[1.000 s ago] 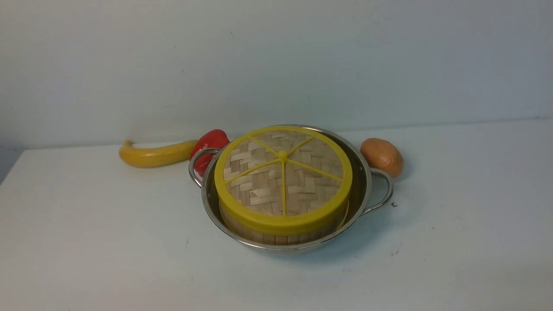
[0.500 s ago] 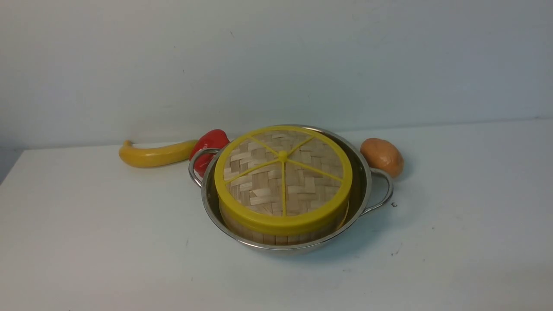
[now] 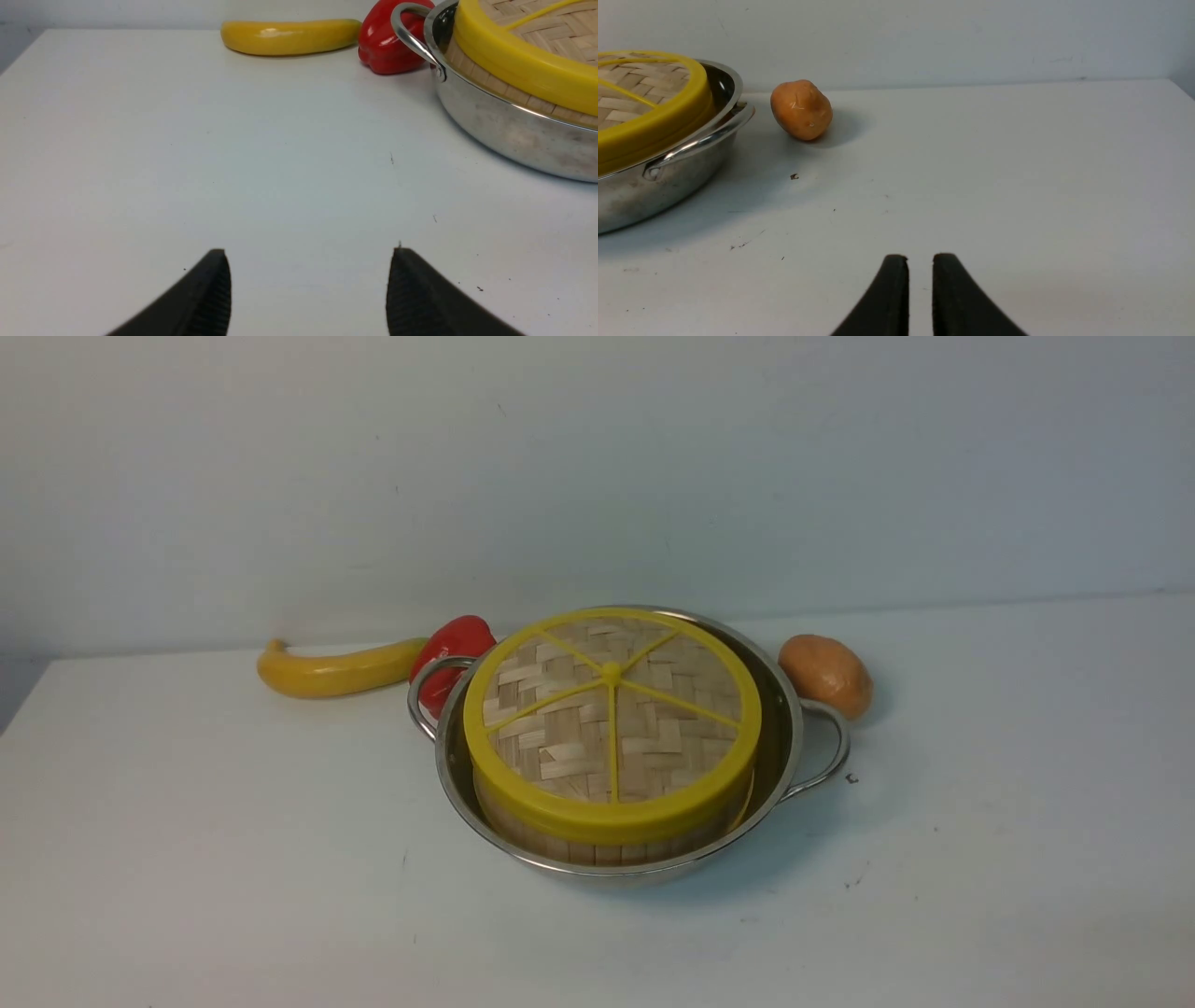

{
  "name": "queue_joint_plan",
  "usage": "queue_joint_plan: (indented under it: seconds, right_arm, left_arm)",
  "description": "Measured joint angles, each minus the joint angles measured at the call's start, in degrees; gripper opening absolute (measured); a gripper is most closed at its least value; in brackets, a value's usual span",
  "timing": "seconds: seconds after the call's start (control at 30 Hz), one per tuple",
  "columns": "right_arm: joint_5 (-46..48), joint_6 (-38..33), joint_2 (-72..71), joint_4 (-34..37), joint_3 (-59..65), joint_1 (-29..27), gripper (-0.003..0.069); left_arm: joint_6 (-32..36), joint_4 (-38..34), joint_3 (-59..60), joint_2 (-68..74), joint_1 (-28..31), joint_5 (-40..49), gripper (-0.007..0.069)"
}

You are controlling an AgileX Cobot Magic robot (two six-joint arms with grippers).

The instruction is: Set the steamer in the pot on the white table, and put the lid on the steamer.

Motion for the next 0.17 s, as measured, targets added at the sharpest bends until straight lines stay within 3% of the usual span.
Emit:
queue_joint_plan:
  seconds: [0.17]
  right_arm:
    - [0.00,-0.04,0.00,0.00,0.00,0.00,0.0076]
  left_arm:
    - [0.00,0.00,0.00,0.00,0.00,0.00,0.0421]
